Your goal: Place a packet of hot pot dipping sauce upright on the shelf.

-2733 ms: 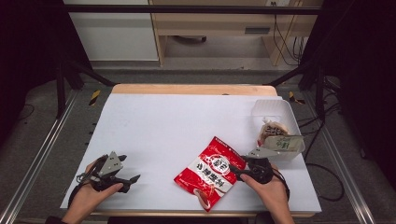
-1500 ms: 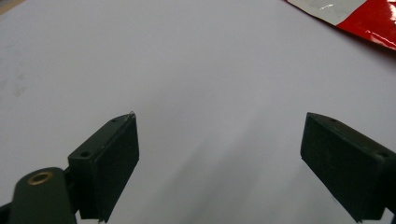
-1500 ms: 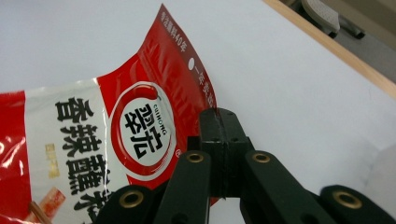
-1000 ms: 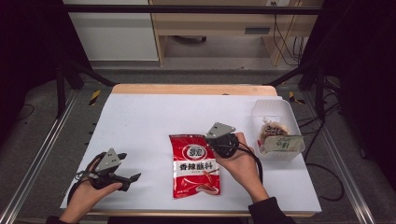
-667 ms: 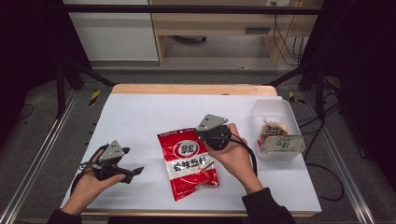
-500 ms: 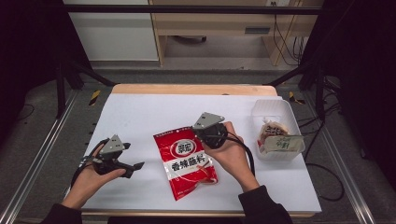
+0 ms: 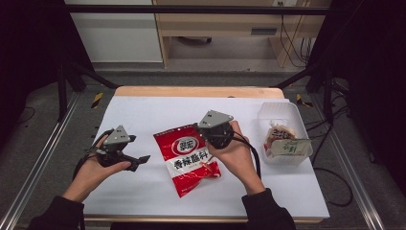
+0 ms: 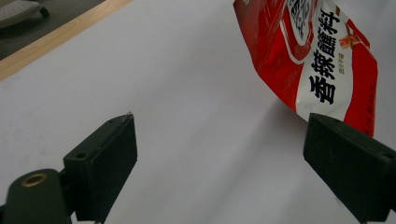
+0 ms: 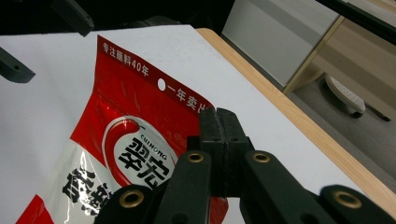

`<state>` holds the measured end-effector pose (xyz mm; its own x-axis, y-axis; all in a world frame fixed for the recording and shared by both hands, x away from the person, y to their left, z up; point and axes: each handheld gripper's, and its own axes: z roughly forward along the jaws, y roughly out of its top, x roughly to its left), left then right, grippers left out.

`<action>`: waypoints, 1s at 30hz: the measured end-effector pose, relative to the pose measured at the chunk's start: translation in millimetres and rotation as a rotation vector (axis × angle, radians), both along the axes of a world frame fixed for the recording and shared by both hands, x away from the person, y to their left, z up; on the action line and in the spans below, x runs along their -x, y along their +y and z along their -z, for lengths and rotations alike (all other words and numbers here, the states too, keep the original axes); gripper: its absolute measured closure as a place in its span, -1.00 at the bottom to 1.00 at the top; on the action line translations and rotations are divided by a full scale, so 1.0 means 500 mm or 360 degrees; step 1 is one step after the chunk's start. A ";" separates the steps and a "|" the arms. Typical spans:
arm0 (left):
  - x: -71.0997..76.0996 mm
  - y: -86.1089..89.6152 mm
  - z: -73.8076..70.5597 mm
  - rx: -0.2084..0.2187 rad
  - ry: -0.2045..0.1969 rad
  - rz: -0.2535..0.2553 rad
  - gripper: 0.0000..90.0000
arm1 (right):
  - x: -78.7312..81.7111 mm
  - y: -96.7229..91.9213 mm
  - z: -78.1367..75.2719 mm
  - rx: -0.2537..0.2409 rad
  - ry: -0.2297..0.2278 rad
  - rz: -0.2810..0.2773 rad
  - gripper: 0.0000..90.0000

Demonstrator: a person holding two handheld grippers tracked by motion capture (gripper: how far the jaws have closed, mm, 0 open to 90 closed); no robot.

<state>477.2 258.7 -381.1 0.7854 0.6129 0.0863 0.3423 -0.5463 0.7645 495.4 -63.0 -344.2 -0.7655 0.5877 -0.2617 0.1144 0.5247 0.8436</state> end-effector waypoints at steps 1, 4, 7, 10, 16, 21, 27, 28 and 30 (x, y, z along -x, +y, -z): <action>0.000 -0.002 -0.003 -0.0002 0.0001 0.0006 -0.79 | 0.002 -0.002 0.000 -0.0005 0.0003 -0.0005 1.00; -0.002 -0.012 -0.017 -0.0012 -0.0014 0.0033 -0.77 | 0.006 -0.006 -0.002 -0.0008 0.0005 -0.0013 1.00; -0.004 -0.021 -0.023 -0.0012 -0.0013 0.0059 -0.77 | 0.009 -0.009 -0.003 -0.0006 0.0001 -0.0023 1.00; -0.007 -0.032 -0.025 -0.0020 -0.0011 0.0077 -0.76 | 0.013 -0.010 -0.004 -0.0006 0.0003 -0.0029 1.00; -0.015 -0.051 -0.028 -0.0043 0.0002 0.0132 -0.71 | 0.017 -0.014 -0.014 -0.0015 -0.0002 -0.0046 1.00; -0.019 -0.064 -0.032 -0.0038 0.0002 0.0165 -0.69 | 0.022 -0.016 -0.027 -0.0012 0.0004 -0.0069 1.00; -0.019 -0.089 -0.029 -0.0033 -0.0002 0.0232 -0.55 | 0.033 -0.013 -0.041 0.0008 0.0000 -0.0090 1.00; -0.018 -0.092 -0.029 -0.0035 -0.0004 0.0242 -0.51 | 0.034 -0.013 -0.043 0.0013 0.0000 -0.0089 1.00; -0.019 -0.098 -0.030 -0.0027 -0.0007 0.0264 -0.37 | 0.035 -0.013 -0.047 0.0017 0.0000 -0.0097 1.00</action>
